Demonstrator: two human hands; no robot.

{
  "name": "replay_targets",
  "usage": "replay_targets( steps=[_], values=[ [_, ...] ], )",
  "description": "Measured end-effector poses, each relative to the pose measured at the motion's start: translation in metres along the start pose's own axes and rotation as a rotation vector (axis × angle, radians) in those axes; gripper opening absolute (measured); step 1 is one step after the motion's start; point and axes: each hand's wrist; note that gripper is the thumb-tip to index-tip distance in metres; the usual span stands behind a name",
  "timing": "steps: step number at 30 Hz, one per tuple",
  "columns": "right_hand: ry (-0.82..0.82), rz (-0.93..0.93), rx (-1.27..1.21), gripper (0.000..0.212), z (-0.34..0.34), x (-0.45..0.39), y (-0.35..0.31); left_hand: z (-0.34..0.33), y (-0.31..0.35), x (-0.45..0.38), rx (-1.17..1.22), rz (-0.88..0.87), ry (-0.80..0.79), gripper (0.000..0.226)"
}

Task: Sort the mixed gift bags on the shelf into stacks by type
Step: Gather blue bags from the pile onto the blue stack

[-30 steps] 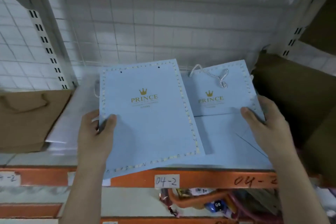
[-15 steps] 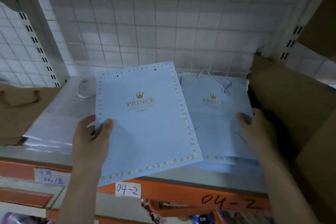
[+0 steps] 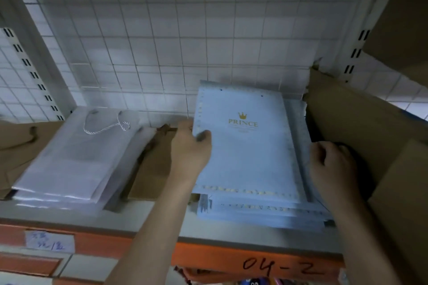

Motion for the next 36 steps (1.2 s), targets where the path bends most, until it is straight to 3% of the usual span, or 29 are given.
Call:
replay_targets(
  steps=[4, 8, 10, 12, 16, 19, 23, 26, 30, 36],
  values=[
    [0.043, 0.066, -0.022, 0.027, 0.005, 0.002, 0.0, -0.031, 0.013, 0.008, -0.072, -0.029, -0.061, 0.025],
    [0.039, 0.074, -0.002, 0.028, -0.004, 0.008, -0.002, -0.046, -0.001, 0.019, -0.441, -0.068, -0.049, 0.049],
    [0.077, 0.108, 0.051, 0.029, -0.009, 0.011, -0.004, -0.044, -0.005, 0.024, -0.432, -0.087, -0.09, 0.055],
    [0.101, 0.121, 0.124, 0.029, -0.013, 0.014, -0.009, -0.036, -0.012, 0.02, -0.349, -0.136, -0.119, 0.052],
    [0.169, 0.216, 0.134, 0.023, -0.025, 0.02, -0.034, 0.0, -0.027, 0.009, -0.358, -0.289, -0.032, 0.033],
    [0.207, 0.311, 0.095, 0.019, -0.05, 0.036, -0.063, 0.047, -0.046, 0.01, -0.372, -0.339, 0.086, 0.022],
    [0.123, 0.381, 0.022, 0.014, -0.107, 0.081, -0.124, 0.133, -0.102, 0.014, -0.438, -0.327, 0.161, 0.013],
    [0.01, 0.468, -0.049, 0.003, -0.156, 0.129, -0.172, 0.209, -0.154, 0.02, -0.465, -0.236, 0.24, 0.027],
    [-0.158, 0.532, -0.133, 0.01, -0.225, 0.204, -0.234, 0.314, -0.221, 0.033, -0.553, -0.086, 0.311, 0.029],
    [-0.402, 0.65, -0.213, 0.014, -0.316, 0.3, -0.334, 0.443, -0.301, 0.062, -0.598, 0.159, 0.512, 0.013]
  ],
)
Point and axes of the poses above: each hand's wrist, its own x-axis away from the middle knuckle, its own z-axis out of the back of the hand, y = z × x, and after that the axes turned 10 degrees about -x, right-handed
